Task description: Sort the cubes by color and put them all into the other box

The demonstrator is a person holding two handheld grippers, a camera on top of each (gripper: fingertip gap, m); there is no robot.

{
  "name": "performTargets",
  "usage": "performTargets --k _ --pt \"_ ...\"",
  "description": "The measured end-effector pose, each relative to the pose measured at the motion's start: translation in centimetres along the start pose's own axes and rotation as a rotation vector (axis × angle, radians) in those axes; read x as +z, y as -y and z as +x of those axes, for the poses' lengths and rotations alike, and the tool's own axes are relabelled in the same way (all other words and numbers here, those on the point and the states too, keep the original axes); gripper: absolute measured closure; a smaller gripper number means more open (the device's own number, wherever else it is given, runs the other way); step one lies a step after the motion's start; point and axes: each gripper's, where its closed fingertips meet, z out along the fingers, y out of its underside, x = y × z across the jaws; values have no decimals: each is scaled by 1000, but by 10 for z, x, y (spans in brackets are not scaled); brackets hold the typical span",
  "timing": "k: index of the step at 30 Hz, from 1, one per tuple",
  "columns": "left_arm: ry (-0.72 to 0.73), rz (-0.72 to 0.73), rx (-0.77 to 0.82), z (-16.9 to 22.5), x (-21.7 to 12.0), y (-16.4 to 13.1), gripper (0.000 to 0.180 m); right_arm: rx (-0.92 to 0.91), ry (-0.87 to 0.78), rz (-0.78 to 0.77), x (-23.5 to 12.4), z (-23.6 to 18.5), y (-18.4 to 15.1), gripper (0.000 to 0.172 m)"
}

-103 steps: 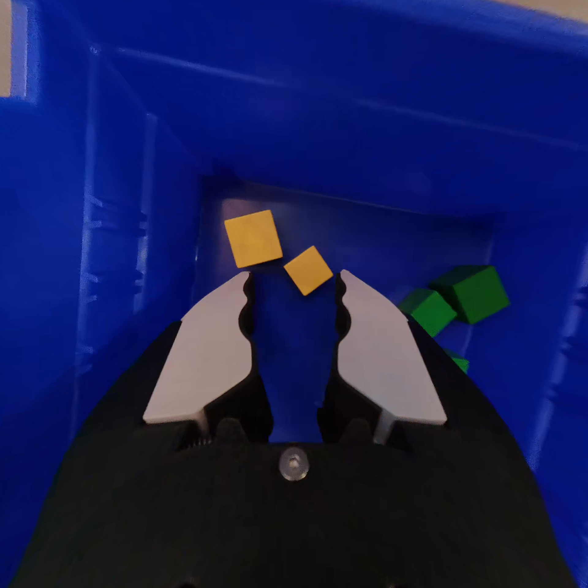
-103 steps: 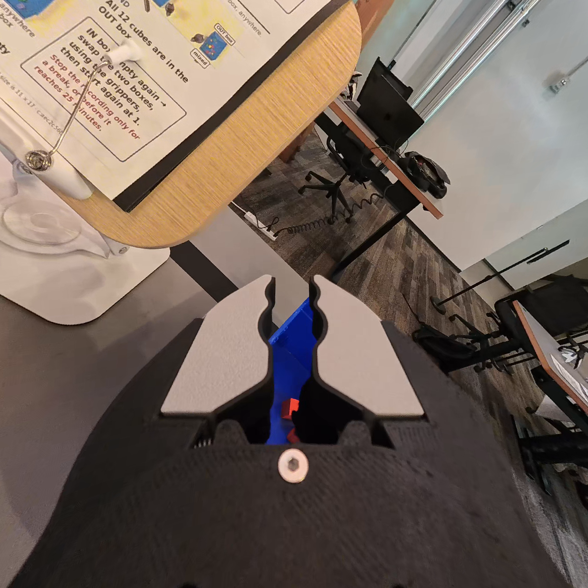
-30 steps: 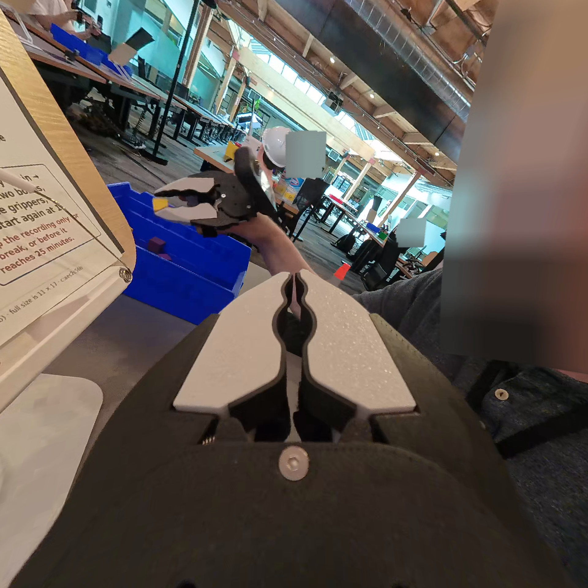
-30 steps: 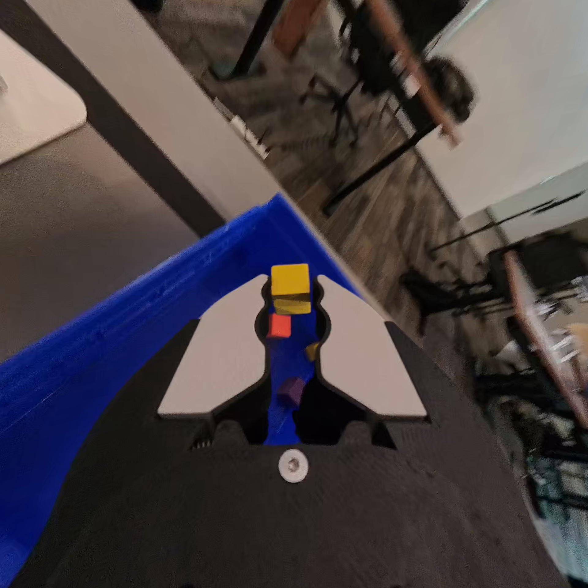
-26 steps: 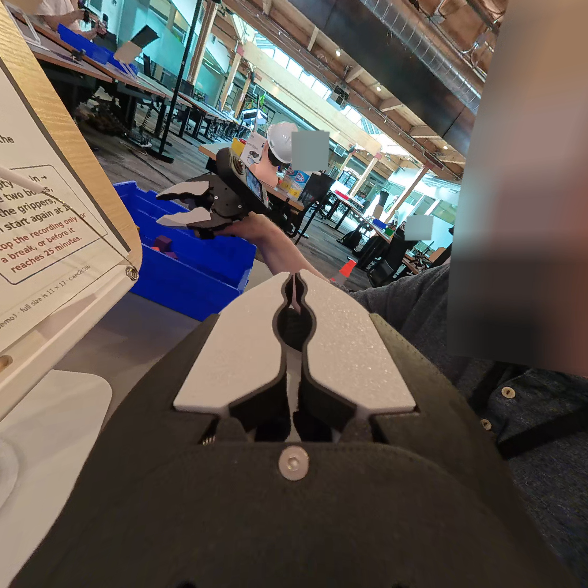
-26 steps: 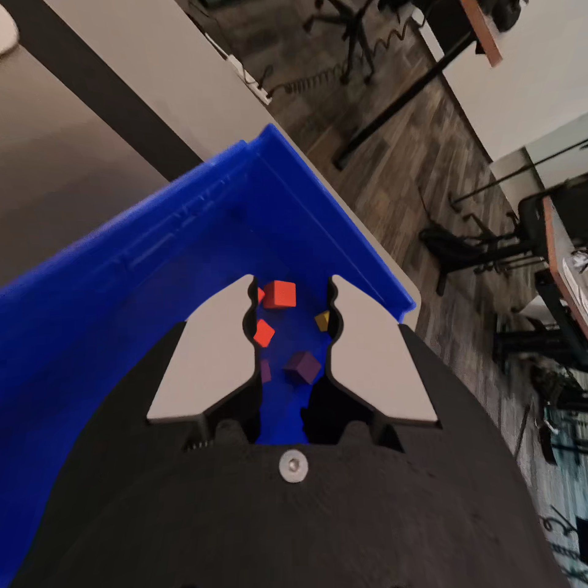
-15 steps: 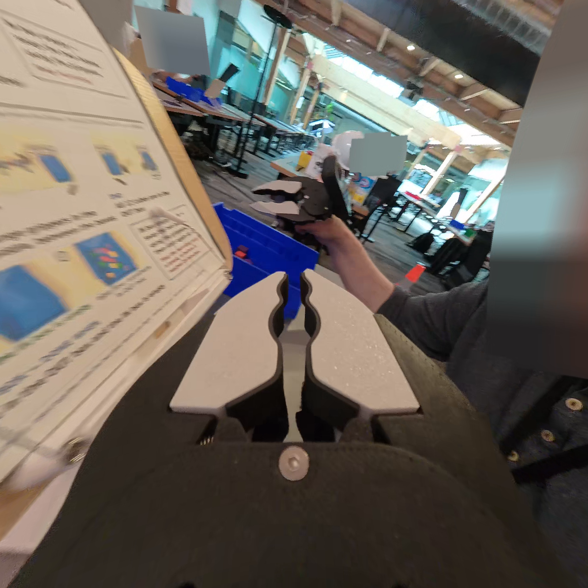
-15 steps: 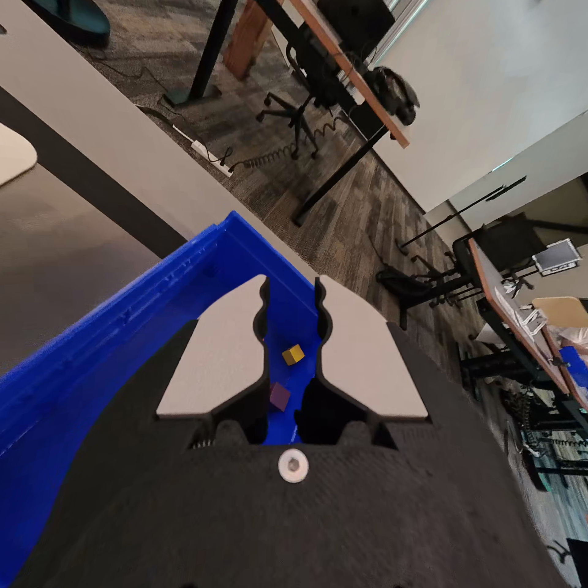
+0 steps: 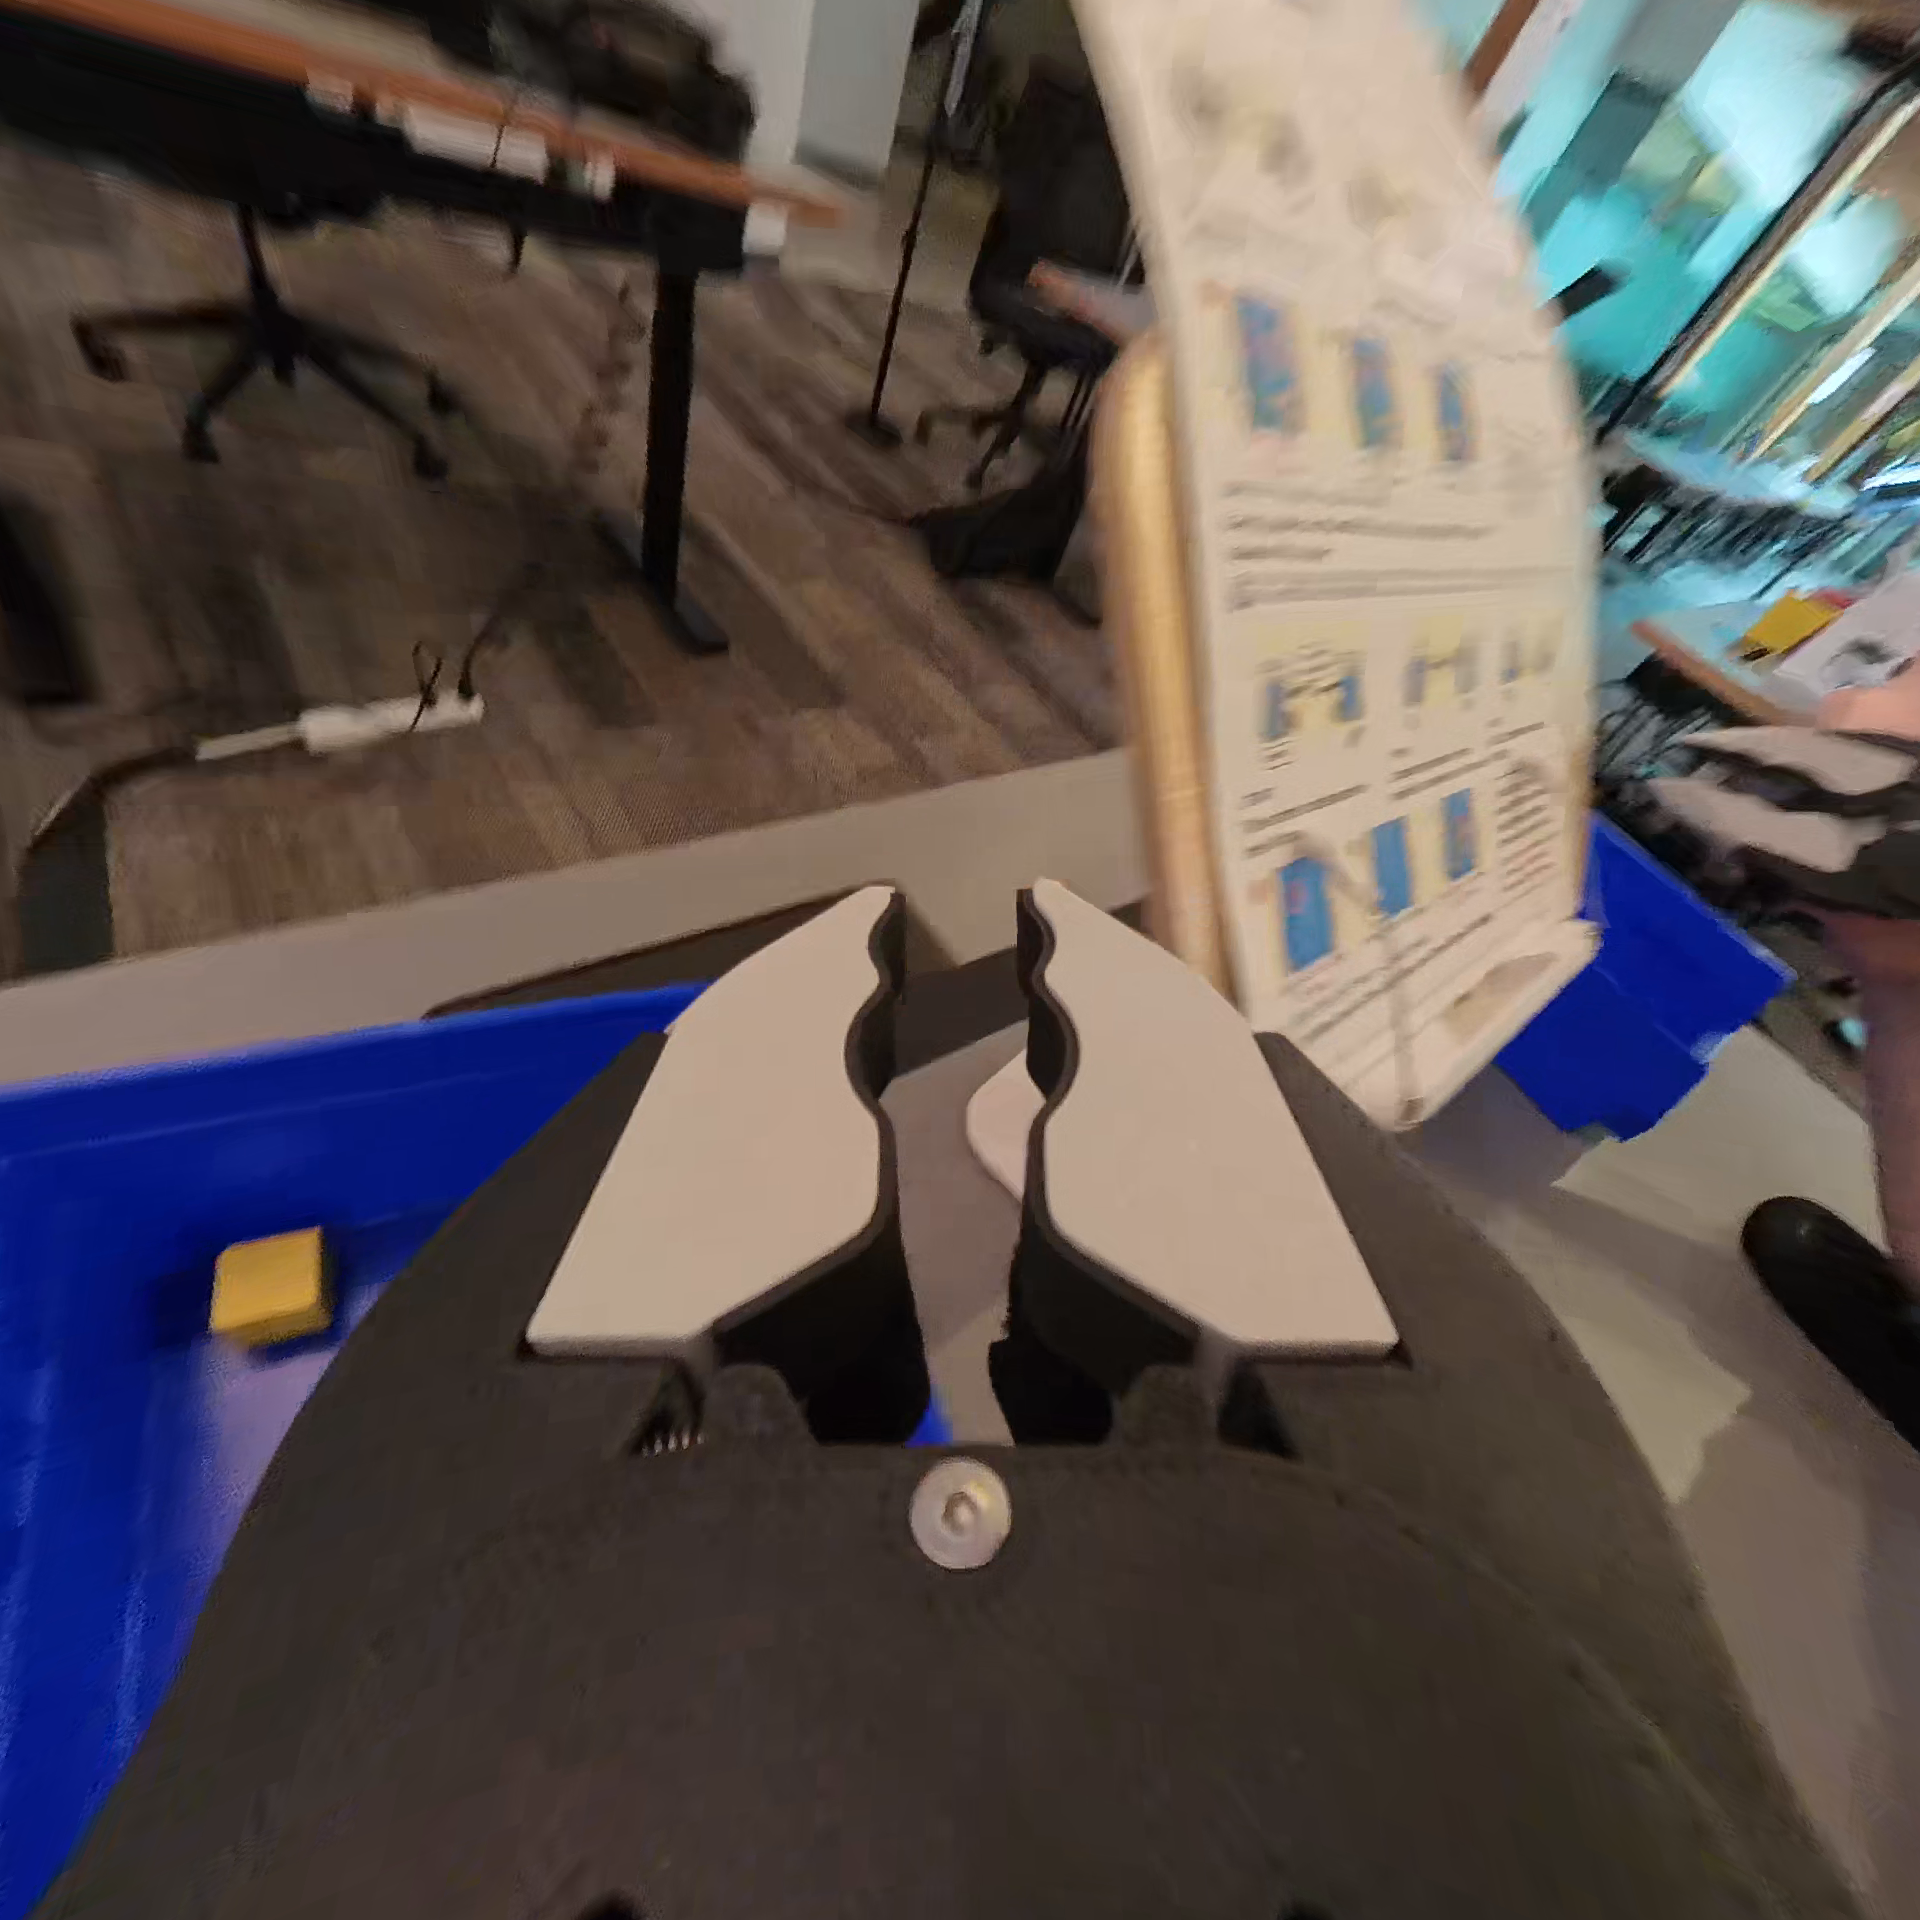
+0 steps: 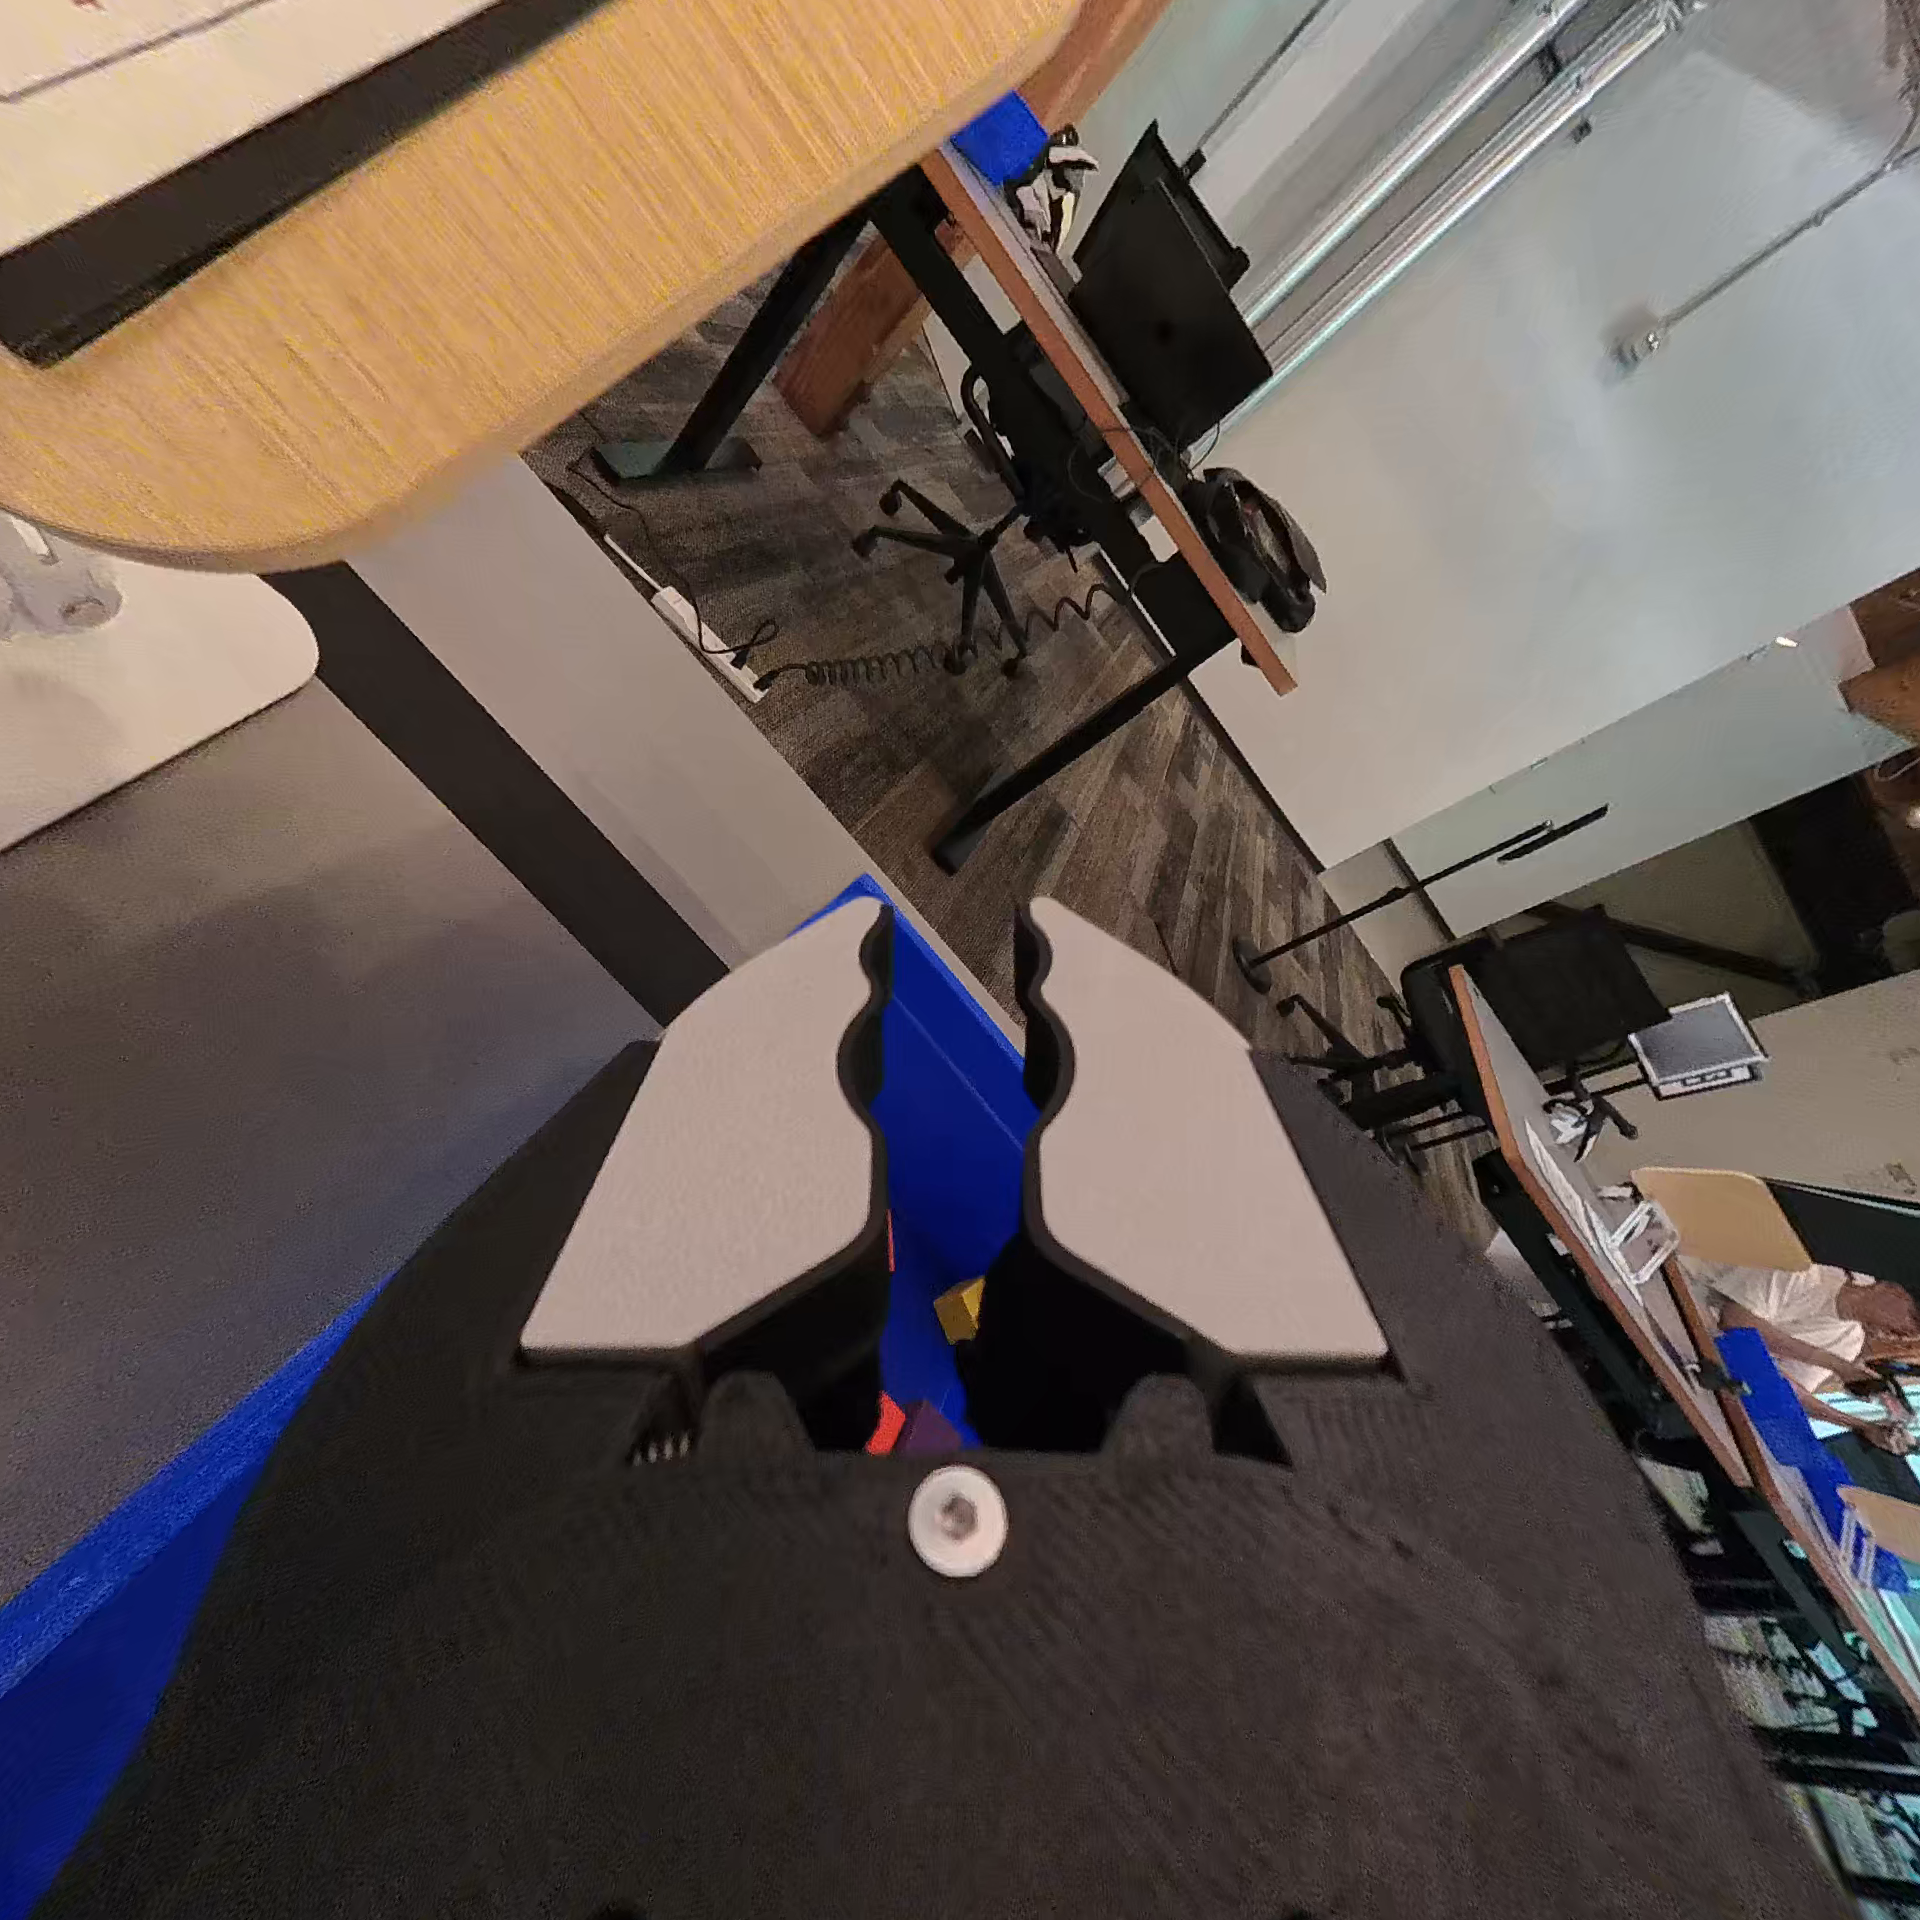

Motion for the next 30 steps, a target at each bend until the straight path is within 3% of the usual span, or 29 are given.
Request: performTargets --k 2,5,8,15,20,27,30 --pt "78 -106 -27 -35 9 -17 157 -22 2 4 1 -5 3 150" --pt "352 -254 75 -95 15 -48 154 -43 16 12 3 -13 6 150" --pt "445 -420 112 -127 24 -85 149 -77 15 9 5 -19 7 150" --pt "477 -624 122 -173 34 -134 143 -80 44 6 9 -27 5 150" --pt "606 -719 184 -209 32 -153 131 -89 55 8 10 -32 6 150" --pt "658 -782 159 -235 36 -171 131 -104 69 23 8 -38 12 150" --pt "656 -788 158 -238 39 -173 143 -108 75 30 8 -41 14 150"
